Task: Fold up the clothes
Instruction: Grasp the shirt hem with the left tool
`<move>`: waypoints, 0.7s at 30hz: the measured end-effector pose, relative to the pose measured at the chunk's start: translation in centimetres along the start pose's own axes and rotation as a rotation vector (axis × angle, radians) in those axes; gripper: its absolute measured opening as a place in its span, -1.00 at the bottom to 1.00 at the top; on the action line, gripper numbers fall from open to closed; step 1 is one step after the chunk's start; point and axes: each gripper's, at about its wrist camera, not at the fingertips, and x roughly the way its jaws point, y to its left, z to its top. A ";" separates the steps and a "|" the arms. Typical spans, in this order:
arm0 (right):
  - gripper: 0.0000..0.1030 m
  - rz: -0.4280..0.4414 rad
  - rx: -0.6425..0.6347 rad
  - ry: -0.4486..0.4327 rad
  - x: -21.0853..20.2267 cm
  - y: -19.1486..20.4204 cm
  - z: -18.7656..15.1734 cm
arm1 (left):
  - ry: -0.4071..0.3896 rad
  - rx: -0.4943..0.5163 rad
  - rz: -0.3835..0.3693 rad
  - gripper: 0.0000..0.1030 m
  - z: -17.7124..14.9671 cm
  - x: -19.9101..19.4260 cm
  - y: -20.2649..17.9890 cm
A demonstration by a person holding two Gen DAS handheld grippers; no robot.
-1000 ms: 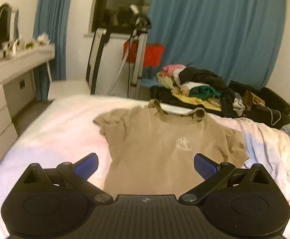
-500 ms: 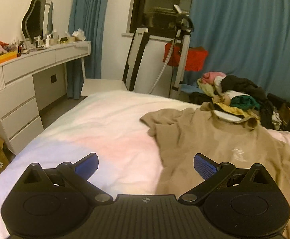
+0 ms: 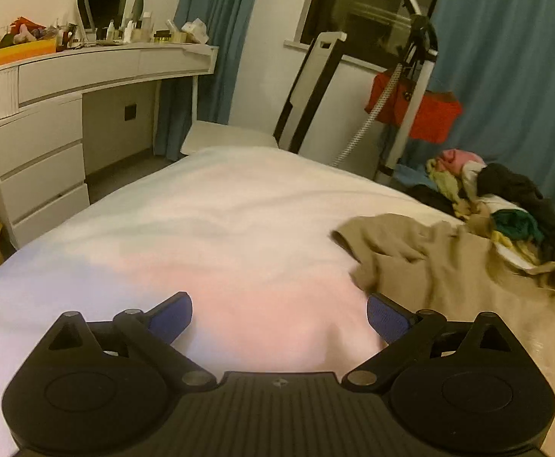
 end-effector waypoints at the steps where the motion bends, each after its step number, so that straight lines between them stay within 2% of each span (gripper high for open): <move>1: 0.69 0.017 0.017 0.013 0.6 -0.3 -0.1 | 0.003 -0.011 -0.015 0.87 0.1 0.9 0.2; 3: 0.69 0.048 0.045 0.037 1.7 -0.7 -0.4 | 0.009 -0.037 -0.053 0.78 0.4 2.8 0.4; 9: 0.69 0.081 0.045 0.084 4.8 -1.3 -1.4 | -0.003 -0.121 -0.231 0.75 2.5 7.8 -1.1; 11: 0.69 0.085 0.055 0.090 5.3 -1.5 -1.5 | 0.017 -0.142 -0.253 0.63 3.1 9.8 -2.2; 14: 0.69 0.091 0.069 0.097 6.2 -1.8 -1.8 | 0.018 -0.123 -0.212 0.47 3.5 11.8 -4.5; 15: 0.70 0.093 0.073 0.100 6.5 -1.9 -1.8 | 0.011 -0.097 -0.207 0.18 3.6 12.1 -5.2; 16: 0.72 0.095 0.078 0.102 6.8 -2.0 -1.9 | 0.019 -0.079 -0.202 -0.26 3.8 12.5 -5.7; 17: 0.72 0.097 0.083 0.105 7.1 -2.1 -2.0 | 0.052 -0.084 -0.196 -0.42 4.2 13.0 -5.9; 18: 0.72 0.099 0.087 0.107 7.4 -2.2 -2.0 | 0.095 -0.099 -0.189 -0.67 4.6 13.7 -6.1; 19: 0.72 0.102 0.090 0.110 7.6 -2.2 -2.1 | 0.125 -0.111 -0.185 -0.83 5.3 14.0 -6.1; 20: 0.72 0.107 0.088 0.112 7.7 -2.0 -2.0 | 0.148 -0.120 -0.181 -0.86 6.1 14.3 -6.2; 21: 0.73 0.111 0.083 0.112 7.8 -1.9 -1.9 | 0.134 -0.095 -0.157 -0.87 7.2 14.2 -6.5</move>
